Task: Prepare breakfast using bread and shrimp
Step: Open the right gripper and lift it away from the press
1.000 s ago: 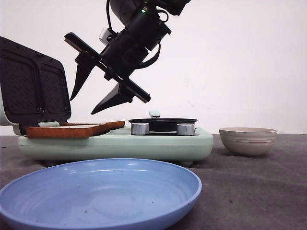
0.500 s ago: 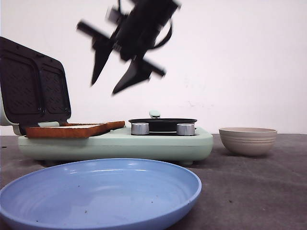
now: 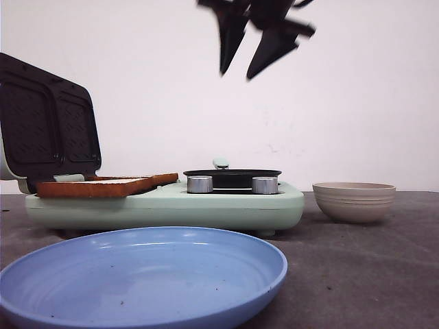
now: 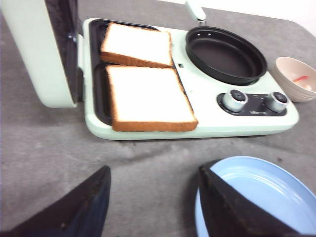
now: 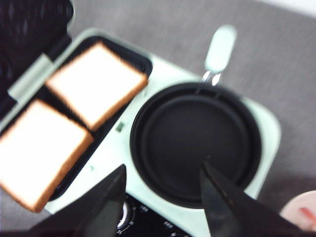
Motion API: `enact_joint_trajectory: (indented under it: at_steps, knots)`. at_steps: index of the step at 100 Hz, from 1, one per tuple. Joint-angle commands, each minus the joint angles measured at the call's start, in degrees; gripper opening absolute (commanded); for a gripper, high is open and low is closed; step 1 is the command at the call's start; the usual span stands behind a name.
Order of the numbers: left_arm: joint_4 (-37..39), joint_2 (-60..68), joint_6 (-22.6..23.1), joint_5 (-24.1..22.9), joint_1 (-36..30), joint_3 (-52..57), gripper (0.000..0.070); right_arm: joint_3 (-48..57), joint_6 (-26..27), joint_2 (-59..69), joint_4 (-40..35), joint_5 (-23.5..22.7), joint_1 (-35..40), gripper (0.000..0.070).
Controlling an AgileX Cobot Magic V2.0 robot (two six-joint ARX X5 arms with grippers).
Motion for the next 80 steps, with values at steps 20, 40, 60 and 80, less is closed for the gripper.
enact_joint_trajectory:
  at_steps: [20, 40, 60, 80]
  knots:
    - [0.87, 0.0, 0.52, -0.44, -0.02, 0.31, 0.0273, -6.47, -2.67, -6.99, 3.13, -0.5, -2.43, 0.0287]
    - [1.14, 0.0, 0.52, -0.44, -0.02, 0.31, 0.0273, -22.99, -4.96, -19.26, 13.11, -0.87, -2.82, 0.0271]
    - [2.58, -0.02, 0.5, -0.44, -0.02, 0.31, 0.0273, -37.24, -5.51, -31.39, 16.94, -0.85, -2.89, 0.0271]
    - [2.95, -0.02, 0.46, -0.44, -0.02, 0.31, 0.0273, -50.62, -5.09, -44.15, 18.6, -0.83, -2.86, 0.0271]
